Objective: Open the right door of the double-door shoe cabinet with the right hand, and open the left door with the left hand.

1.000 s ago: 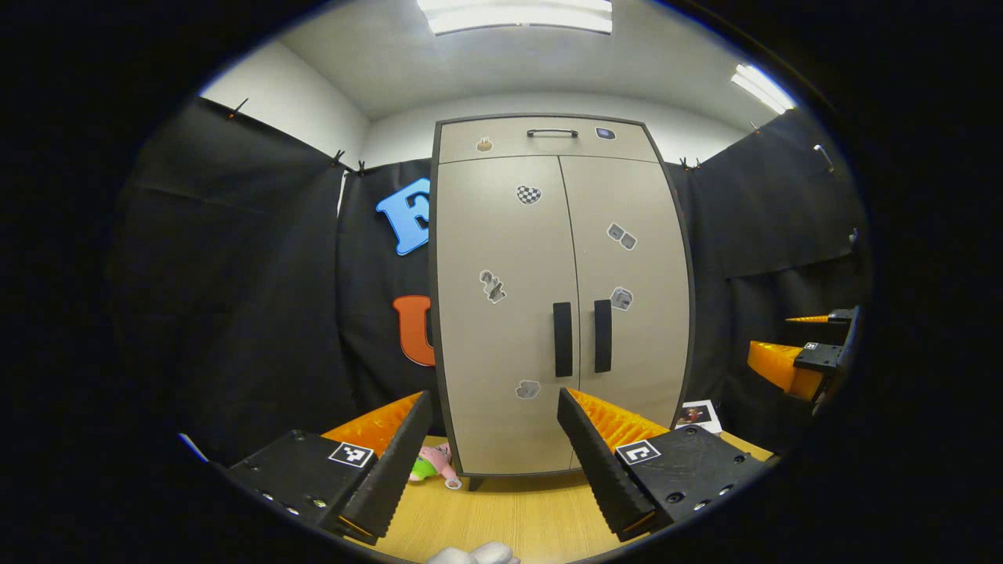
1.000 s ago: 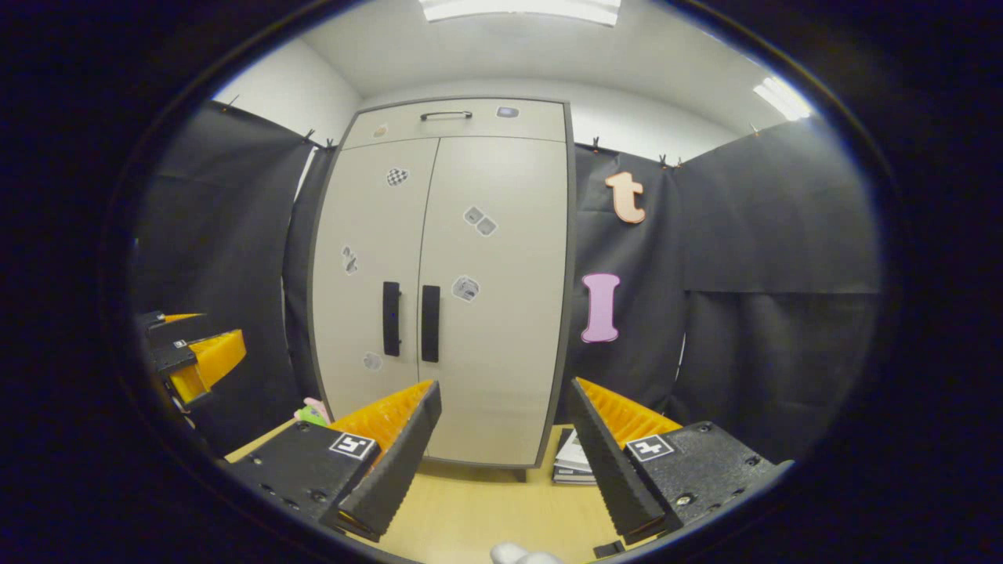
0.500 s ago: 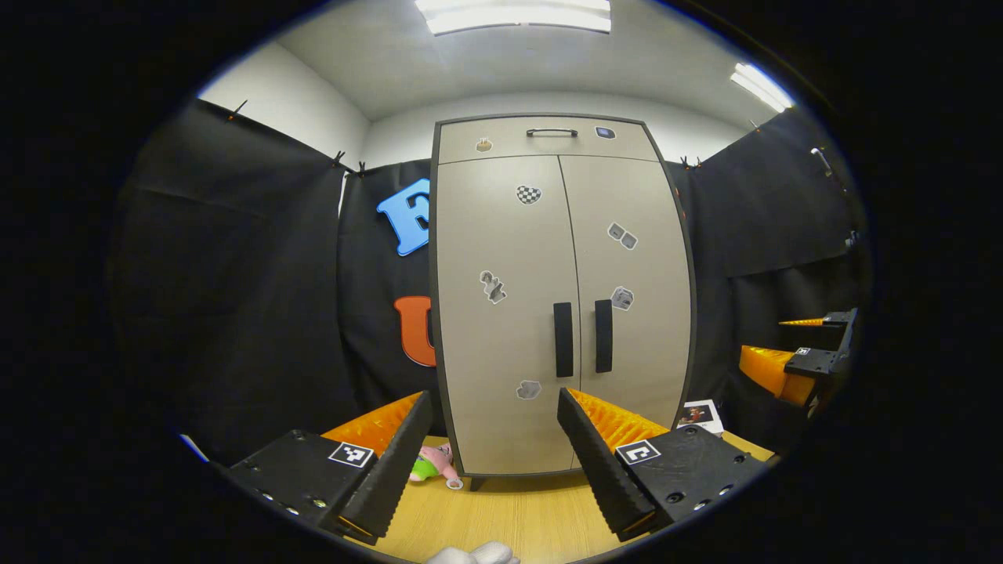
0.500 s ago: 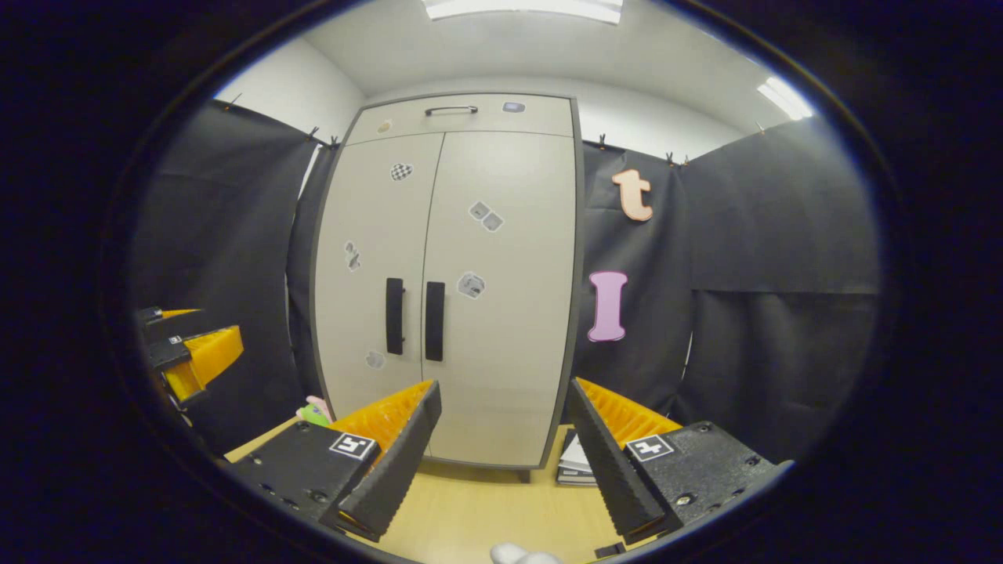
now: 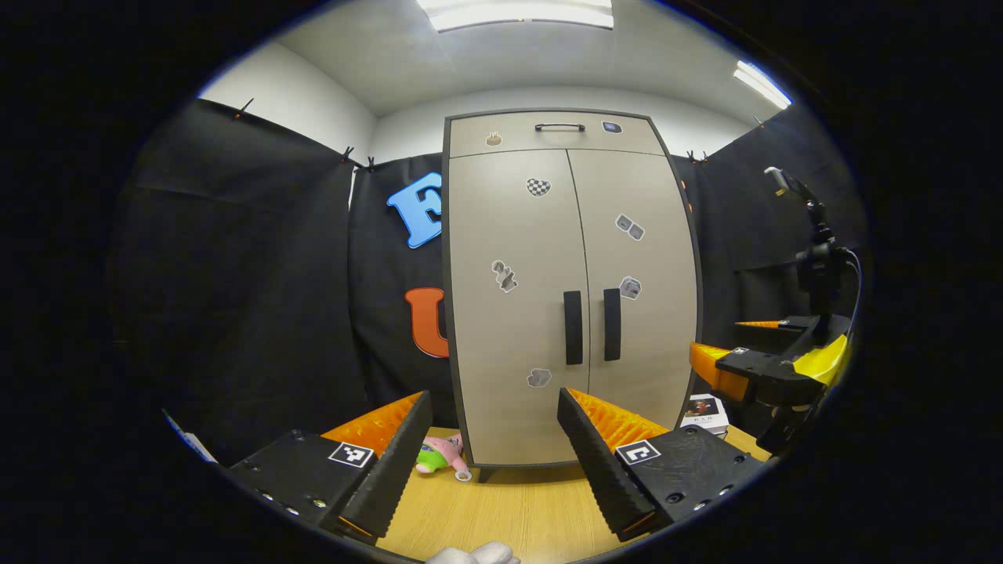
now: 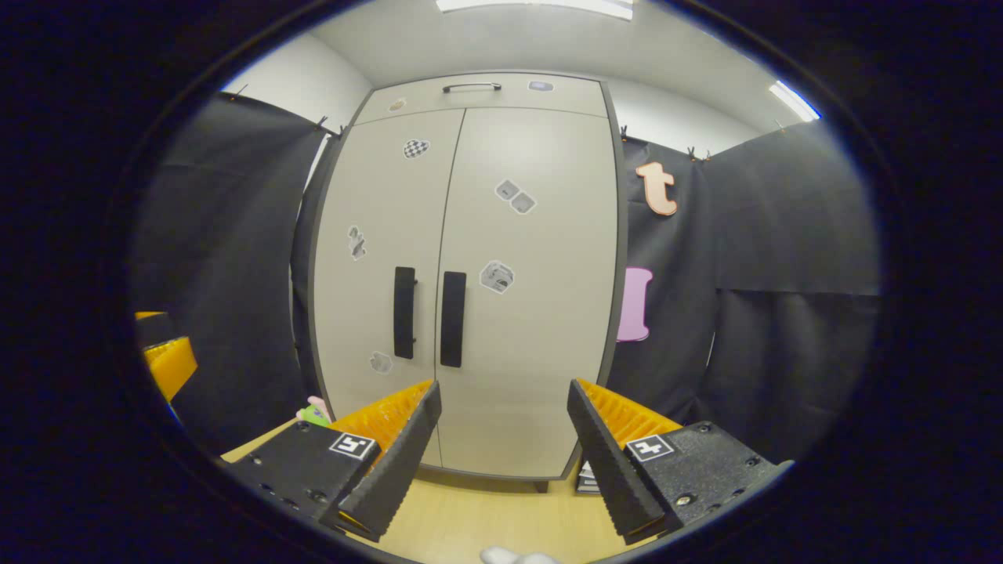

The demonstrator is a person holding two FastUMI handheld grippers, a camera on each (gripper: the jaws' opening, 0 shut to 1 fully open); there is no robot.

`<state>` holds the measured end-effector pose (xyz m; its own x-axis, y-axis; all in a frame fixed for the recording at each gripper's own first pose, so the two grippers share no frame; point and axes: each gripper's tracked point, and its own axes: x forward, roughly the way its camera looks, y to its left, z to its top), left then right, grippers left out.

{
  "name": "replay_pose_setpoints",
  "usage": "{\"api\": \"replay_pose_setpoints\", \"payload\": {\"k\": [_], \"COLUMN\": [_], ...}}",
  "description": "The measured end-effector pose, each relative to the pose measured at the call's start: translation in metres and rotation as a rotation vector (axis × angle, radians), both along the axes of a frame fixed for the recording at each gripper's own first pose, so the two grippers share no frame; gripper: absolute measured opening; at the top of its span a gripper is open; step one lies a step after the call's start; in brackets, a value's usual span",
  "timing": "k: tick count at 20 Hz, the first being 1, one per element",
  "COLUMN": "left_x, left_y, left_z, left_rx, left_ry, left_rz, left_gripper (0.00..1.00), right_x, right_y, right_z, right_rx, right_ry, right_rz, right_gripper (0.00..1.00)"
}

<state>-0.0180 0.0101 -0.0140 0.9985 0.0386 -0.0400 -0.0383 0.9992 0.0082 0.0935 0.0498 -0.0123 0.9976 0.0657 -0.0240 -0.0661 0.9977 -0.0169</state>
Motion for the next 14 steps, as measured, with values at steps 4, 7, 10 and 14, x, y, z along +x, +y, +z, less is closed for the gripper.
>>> {"api": "replay_pose_setpoints", "payload": {"k": [4,7,10,14], "left_x": [-0.006,-0.01,-0.01,-0.008], "left_y": [0.005,0.009,0.014,0.023], "left_z": [-0.004,-0.007,-0.005,-0.007], "left_rx": [0.003,0.019,0.031,0.029], "left_ry": [0.014,0.022,0.016,0.029], "left_rz": [0.013,0.021,0.036,0.052], "left_gripper": [0.96,0.96,0.96,0.96], "right_x": [0.048,0.081,0.114,0.149], "right_y": [0.027,0.046,0.062,0.069], "right_z": [0.01,0.017,0.023,0.029], "right_rx": [0.017,0.015,0.009,0.036], "right_ry": [0.0,-0.001,-0.001,0.028], "right_rz": [0.004,0.009,0.001,-0.015], "right_gripper": [1.0,1.0,1.0,0.96]}}
